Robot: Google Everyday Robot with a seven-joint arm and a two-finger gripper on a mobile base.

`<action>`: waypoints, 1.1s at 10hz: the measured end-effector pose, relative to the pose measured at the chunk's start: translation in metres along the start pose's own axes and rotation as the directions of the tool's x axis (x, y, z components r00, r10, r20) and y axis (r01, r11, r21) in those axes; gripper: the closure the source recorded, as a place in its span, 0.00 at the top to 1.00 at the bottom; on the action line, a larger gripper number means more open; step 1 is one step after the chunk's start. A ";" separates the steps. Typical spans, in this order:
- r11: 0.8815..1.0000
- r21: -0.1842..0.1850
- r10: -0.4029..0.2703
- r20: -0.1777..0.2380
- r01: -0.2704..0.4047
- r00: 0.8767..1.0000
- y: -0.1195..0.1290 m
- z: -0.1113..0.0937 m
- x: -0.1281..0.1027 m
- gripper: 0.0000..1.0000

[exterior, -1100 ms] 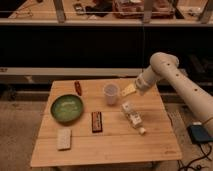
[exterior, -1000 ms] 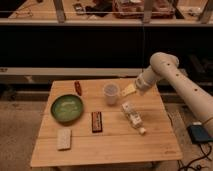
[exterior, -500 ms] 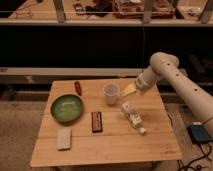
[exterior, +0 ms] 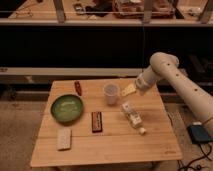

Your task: Place the bottle in the ceramic bowl

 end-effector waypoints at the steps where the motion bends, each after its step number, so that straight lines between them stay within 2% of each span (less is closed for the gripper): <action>1: 1.000 0.000 0.000 0.000 0.000 1.000 0.000 0.000 0.000 0.80; 5: 1.000 -0.002 -0.001 0.001 0.001 1.000 0.000 0.000 0.000 0.80; 6: 1.000 -0.018 -0.007 0.003 0.007 1.000 0.002 -0.002 0.000 0.80; 8: 0.990 -0.135 -0.045 0.022 0.048 0.999 0.017 -0.005 -0.001 0.80; 10: 0.968 -0.238 -0.075 0.034 0.081 0.997 0.024 -0.002 -0.001 0.80; 11: 0.958 -0.273 -0.079 0.033 0.085 0.996 0.026 0.002 -0.004 0.80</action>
